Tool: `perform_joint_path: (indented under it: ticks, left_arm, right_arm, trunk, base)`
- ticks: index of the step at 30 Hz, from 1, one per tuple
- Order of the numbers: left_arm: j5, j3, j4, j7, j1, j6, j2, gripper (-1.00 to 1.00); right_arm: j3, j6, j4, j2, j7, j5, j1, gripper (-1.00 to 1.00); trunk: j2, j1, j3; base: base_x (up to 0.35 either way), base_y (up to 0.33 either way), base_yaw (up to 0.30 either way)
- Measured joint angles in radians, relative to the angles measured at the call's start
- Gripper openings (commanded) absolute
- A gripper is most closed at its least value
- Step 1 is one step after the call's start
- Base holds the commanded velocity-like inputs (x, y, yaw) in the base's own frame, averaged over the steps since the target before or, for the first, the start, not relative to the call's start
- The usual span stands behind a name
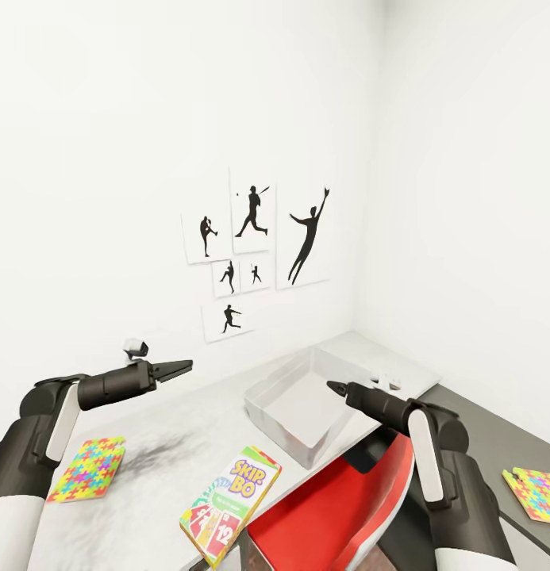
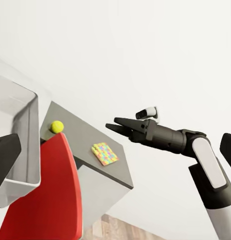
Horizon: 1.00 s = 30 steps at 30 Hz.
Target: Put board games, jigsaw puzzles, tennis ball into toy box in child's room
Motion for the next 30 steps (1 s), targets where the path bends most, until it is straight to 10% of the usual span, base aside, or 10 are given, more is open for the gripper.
perform_joint_path:
  ticks: [30]
  left_arm:
    - [0.000, 0.000, -0.008, 0.000, 0.000, 0.000, 0.002, 1.00]
  right_arm:
    - [0.007, 0.001, -0.003, 0.003, -0.001, -0.002, 0.005, 1.00]
  trunk:
    - [0.000, 0.000, 0.010]
  base:
    - [-0.060, 0.016, -0.069]
